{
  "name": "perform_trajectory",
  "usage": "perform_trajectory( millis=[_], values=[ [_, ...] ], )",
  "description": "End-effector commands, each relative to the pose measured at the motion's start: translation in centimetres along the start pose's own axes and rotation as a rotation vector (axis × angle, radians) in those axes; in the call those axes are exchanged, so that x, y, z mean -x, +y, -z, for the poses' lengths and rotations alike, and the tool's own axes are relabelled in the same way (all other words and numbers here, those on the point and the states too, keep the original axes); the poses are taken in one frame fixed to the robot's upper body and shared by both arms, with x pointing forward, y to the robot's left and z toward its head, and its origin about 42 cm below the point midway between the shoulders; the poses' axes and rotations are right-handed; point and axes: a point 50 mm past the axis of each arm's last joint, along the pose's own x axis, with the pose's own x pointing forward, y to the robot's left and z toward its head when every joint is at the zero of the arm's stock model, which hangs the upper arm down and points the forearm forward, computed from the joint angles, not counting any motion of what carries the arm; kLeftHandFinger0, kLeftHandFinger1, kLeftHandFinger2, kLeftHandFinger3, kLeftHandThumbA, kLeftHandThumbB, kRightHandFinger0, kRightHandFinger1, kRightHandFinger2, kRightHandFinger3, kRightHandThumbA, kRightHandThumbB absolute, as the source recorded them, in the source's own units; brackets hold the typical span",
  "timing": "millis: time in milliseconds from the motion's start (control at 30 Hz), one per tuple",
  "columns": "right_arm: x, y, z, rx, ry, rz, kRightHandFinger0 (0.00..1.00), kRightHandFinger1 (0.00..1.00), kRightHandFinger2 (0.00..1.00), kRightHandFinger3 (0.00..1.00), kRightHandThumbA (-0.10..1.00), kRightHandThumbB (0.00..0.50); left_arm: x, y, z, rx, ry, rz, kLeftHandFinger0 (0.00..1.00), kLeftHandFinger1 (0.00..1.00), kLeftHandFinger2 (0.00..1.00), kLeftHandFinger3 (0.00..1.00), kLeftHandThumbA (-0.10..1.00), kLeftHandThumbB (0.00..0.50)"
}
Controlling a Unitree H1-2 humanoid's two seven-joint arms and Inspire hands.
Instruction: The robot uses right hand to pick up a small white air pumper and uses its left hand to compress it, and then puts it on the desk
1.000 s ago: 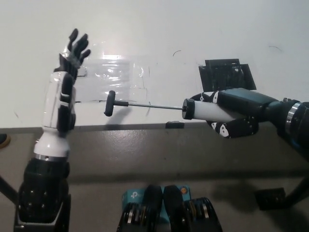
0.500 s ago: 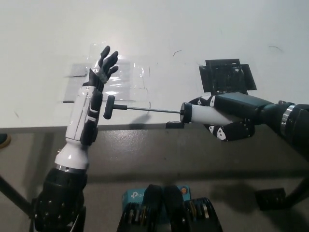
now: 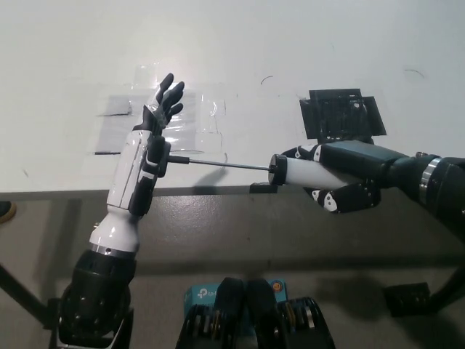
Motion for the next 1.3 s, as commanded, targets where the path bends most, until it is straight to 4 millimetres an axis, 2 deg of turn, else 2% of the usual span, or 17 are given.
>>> perform_trajectory(
  millis=[0,300,400,633,800,967,1133,1200,1233,1267],
  values=[
    [-0.2,-1.9,-1.6,0.056,-0.064,0.040,0.11,0.57,0.81,0.95,-0.10,0.147,-1.5,-0.6,-1.2,0.008,-0.070,0.008,1.00,1.00,1.00,1.00,1.00,0.360],
    [-1.1,-2.0,-2.6,0.071,-0.096,0.038,0.13,0.58,0.82,0.96,-0.10,0.135,-1.6,-1.5,-1.9,0.026,-0.091,0.009,1.00,1.00,1.00,1.00,1.00,0.346],
    [-1.4,-1.9,-3.1,0.084,-0.086,0.025,0.15,0.60,0.85,1.00,-0.10,0.123,-1.6,-1.7,-2.2,0.024,-0.099,0.016,1.00,1.00,1.00,1.00,1.00,0.338],
    [-2.4,-1.9,-4.3,0.106,-0.066,0.004,0.18,0.64,0.90,1.00,-0.10,0.118,-1.6,-2.2,-2.7,0.062,-0.103,0.035,1.00,1.00,1.00,1.00,1.00,0.329],
    [-3.4,-1.7,-4.9,0.112,-0.076,0.009,0.16,0.63,0.90,0.93,-0.10,0.131,-1.5,-2.5,-2.8,0.064,-0.092,0.040,1.00,1.00,1.00,1.00,1.00,0.333],
    [-3.8,-2.1,-5.6,0.116,-0.070,0.001,0.15,0.65,0.93,0.96,-0.10,0.130,-1.5,-2.9,-2.7,0.052,-0.077,0.051,1.00,1.00,1.00,1.00,1.00,0.342],
    [-4.2,-2.4,-6.3,0.114,-0.081,-0.005,0.16,0.66,0.94,0.99,-0.10,0.137,-1.4,-3.3,-2.5,0.064,-0.063,0.064,1.00,1.00,1.00,1.00,1.00,0.330],
    [-4.4,-2.5,-6.5,0.120,-0.077,-0.011,0.14,0.64,0.94,0.95,-0.10,0.135,-1.4,-3.5,-2.5,0.067,-0.065,0.068,1.00,1.00,1.00,1.00,1.00,0.331],
    [-4.5,-2.5,-6.6,0.122,-0.074,-0.014,0.14,0.62,0.91,0.86,-0.10,0.135,-1.4,-3.5,-2.5,0.070,-0.065,0.070,1.00,1.00,1.00,1.00,1.00,0.332],
    [-4.5,-2.5,-6.7,0.126,-0.085,-0.012,0.10,0.57,0.85,0.75,-0.10,0.134,-1.4,-3.6,-2.5,0.074,-0.062,0.071,1.00,1.00,1.00,1.00,1.00,0.342]
  ],
)
